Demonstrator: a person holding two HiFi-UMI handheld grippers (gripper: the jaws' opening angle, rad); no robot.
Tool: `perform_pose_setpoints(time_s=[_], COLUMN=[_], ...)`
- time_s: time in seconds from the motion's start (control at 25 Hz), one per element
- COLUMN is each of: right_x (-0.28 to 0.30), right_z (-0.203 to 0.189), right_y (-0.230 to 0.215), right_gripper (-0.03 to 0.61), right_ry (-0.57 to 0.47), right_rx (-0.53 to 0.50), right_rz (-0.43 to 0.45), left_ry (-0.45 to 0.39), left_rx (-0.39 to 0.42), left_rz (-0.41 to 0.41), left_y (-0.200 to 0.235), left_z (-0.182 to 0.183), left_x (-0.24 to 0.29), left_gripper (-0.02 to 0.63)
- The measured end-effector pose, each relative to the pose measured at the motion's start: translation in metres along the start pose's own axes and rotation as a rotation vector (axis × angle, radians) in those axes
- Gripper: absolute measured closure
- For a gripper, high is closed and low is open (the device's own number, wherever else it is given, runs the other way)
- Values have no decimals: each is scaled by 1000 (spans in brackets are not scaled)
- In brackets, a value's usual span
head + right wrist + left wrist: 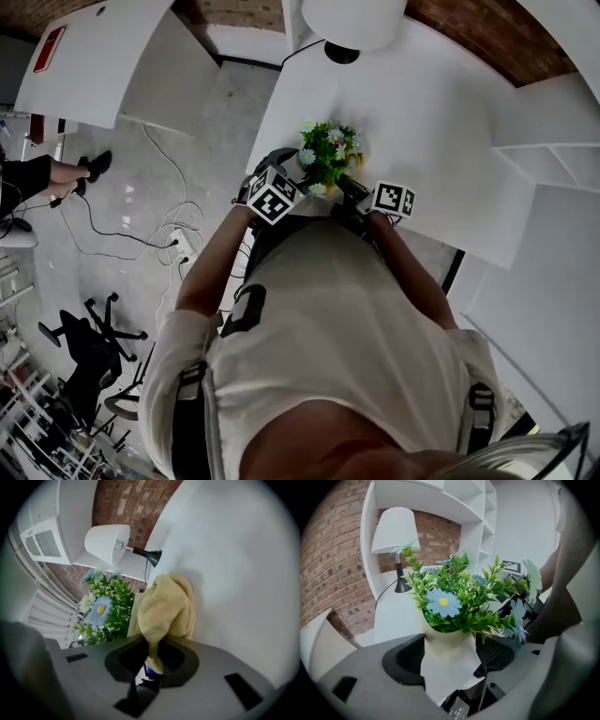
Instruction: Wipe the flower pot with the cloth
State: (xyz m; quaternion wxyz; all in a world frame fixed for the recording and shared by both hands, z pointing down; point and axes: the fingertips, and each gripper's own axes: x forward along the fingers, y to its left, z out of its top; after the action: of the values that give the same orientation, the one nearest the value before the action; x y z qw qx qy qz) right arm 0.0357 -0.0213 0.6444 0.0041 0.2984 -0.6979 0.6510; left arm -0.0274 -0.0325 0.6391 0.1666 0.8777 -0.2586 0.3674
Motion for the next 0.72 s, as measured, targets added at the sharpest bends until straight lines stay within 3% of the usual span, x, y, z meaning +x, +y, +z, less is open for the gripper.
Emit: perform_pose_setpoints(time_s=[0.16,0.28,0.56,0.72], right_x=[1,-7,-11,-11], right_z=[-6,1,25,22], right_y=[-11,-10,43,46], right_gripper=[515,515,520,520], right_ry=[44,40,3,-3], right_rx=[30,21,-85,-98], right_rz=[-25,-33,60,77], left_ry=[43,88,82,62], left_rx=[-22,-35,-44,-83], left_rz=[28,-5,-16,-10], left_y=[-9,-18,-20,-24], left_z=[-6,-9,-10,-9], left_x=[-5,-7,-7,-6], left_gripper=[256,256,256,256])
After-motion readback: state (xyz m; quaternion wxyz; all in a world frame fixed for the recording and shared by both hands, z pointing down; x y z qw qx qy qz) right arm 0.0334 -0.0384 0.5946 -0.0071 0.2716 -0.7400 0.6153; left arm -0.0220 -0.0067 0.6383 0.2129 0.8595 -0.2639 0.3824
